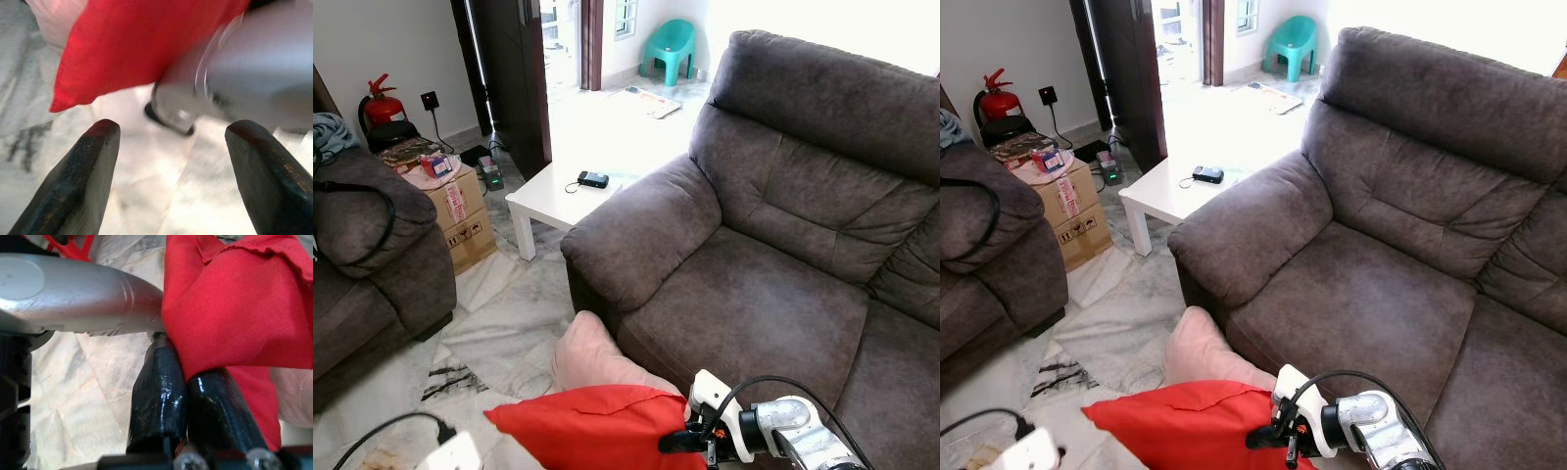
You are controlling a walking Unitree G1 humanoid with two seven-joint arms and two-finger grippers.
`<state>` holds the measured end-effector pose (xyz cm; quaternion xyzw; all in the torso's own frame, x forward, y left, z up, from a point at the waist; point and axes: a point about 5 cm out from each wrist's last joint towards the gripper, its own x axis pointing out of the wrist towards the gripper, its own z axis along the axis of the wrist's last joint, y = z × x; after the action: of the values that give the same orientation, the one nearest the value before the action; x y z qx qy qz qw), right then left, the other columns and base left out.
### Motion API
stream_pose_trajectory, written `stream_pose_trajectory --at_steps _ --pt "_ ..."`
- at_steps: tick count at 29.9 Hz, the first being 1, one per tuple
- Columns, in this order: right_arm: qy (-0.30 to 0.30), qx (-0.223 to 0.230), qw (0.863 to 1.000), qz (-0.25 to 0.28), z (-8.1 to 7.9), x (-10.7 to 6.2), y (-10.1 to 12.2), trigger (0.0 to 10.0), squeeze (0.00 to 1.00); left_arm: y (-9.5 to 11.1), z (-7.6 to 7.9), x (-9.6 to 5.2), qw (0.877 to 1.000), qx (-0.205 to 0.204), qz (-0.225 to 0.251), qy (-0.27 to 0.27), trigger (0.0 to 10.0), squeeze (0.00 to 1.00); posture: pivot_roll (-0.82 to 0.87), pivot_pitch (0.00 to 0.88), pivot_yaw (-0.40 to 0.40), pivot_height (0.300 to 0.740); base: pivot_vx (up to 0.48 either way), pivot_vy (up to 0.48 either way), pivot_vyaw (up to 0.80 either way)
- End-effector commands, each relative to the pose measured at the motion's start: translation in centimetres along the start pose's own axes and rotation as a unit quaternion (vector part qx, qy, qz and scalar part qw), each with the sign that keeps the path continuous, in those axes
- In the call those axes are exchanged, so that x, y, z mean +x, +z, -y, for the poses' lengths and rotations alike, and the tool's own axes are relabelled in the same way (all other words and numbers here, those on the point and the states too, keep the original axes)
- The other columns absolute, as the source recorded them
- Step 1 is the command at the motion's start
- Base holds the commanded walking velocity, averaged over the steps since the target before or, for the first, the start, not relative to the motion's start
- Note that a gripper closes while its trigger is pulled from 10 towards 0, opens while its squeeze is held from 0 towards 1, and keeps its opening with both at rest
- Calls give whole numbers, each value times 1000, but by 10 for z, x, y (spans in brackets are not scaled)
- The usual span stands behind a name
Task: Move the pillow to the sofa from floor
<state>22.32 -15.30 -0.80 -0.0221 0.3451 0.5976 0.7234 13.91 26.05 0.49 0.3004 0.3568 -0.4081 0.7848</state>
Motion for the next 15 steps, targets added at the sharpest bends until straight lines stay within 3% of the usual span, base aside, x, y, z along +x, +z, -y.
stream_pose_trajectory --at_steps 1,4,8,15 --pt "17 -53 998 8 1 -5 14 10000 0 4 -13 4 998 51 2 41 10000 0 213 0 -116 740 0 0 0" --pt "21 -57 998 -12 0 -5 9 10000 0 6 -20 8 996 64 5 65 10000 0 210 0 -118 740 0 0 0" --pt "45 -79 994 -66 -4 -7 -1 10000 0 1 -20 11 994 102 -6 50 10000 0 208 0 -120 740 0 0 0" --pt "70 -102 988 -92 -7 -9 -3 10000 0 -9 -20 17 994 99 3 47 10000 0 216 0 -128 740 0 0 0"
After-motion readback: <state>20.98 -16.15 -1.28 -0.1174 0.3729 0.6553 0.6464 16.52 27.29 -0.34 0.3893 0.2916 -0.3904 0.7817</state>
